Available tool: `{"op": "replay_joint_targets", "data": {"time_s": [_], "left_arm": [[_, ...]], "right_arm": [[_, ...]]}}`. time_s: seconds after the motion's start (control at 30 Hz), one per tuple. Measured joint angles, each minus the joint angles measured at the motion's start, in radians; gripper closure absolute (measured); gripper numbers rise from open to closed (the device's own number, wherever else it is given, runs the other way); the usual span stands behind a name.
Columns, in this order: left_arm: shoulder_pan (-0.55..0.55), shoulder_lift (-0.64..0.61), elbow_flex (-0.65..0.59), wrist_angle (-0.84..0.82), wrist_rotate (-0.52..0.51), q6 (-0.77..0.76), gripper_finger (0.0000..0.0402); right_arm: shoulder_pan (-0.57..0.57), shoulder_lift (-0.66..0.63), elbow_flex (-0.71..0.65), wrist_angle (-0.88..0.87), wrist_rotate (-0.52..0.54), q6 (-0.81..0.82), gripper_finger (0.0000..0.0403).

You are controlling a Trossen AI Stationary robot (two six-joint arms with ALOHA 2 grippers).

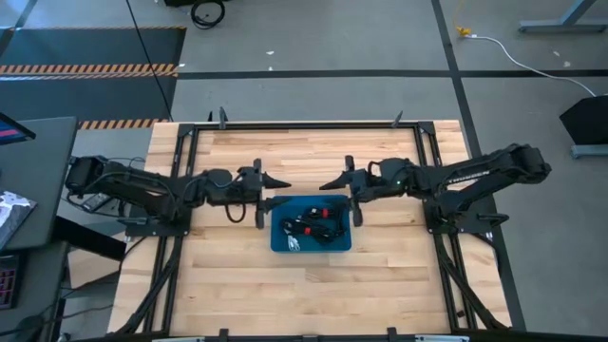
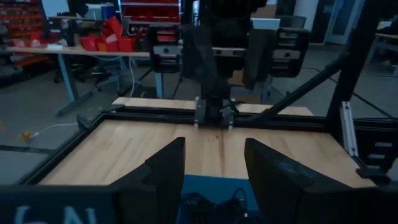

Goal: Pick and place USB-C Cables
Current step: Return to Home Position

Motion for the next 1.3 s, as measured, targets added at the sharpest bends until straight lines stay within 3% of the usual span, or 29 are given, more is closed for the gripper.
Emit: {"op": "replay_joint_targets", "data": {"time_s": [0.17, 0.57, 0.93, 1.13, 1.3], "left_arm": [[-0.012, 0.000, 0.000, 0.004, 0.000, 0.021, 0.0228], [-0.015, -0.047, -0.010, -0.098, -0.025, 0.064, 0.0228], [0.009, -0.283, -0.482, 0.449, -0.037, 0.011, 0.0228], [0.027, -0.446, -0.633, 0.458, -0.038, -0.034, 0.0228], [0.027, -0.542, -0.637, 0.325, -0.040, -0.041, 0.0228]], "right_arm": [[-0.008, 0.019, -0.078, 0.257, -0.028, -0.014, 0.0253], [-0.060, -0.017, -0.261, 0.281, -0.006, 0.032, 0.0253], [-0.094, -0.218, -0.441, 0.333, -0.003, 0.086, 0.0253], [-0.116, -0.311, -0.534, 0.333, -0.002, 0.103, 0.0253], [-0.127, -0.401, -0.611, 0.332, -0.002, 0.129, 0.0253]]}}
